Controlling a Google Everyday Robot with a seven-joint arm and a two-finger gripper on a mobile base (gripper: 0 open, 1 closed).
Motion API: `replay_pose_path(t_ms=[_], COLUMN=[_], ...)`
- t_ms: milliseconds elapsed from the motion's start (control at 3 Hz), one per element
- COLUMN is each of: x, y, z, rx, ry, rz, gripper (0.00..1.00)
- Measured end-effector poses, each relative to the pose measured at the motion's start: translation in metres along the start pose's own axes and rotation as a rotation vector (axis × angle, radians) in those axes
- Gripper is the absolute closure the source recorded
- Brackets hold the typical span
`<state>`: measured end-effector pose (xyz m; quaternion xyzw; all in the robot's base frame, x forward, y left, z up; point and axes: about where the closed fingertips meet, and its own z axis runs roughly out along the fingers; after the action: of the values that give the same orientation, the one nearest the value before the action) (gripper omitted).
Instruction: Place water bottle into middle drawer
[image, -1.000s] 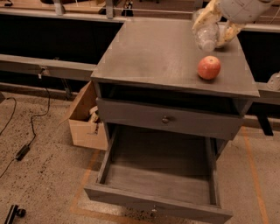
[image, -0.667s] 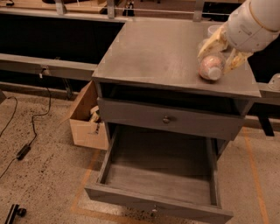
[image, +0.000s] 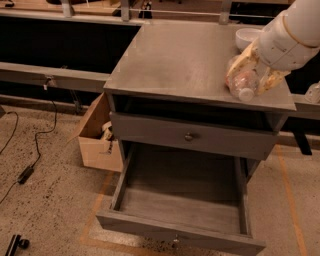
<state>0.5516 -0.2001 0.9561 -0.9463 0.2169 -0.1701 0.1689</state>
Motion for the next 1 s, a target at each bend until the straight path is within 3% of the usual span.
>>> replay_pose_path(t_ms=[333, 667, 1000], x=[-0.05, -0.119, -0.175], y=[0.002, 0.01, 0.023], z=[0.0, 0.025, 0.064], rx=[0.024, 0.092, 0.125], ry=[-0.034, -0.159, -0.277], rz=[0.087, 0.201, 0.263], gripper=[1.0, 1.0, 1.0])
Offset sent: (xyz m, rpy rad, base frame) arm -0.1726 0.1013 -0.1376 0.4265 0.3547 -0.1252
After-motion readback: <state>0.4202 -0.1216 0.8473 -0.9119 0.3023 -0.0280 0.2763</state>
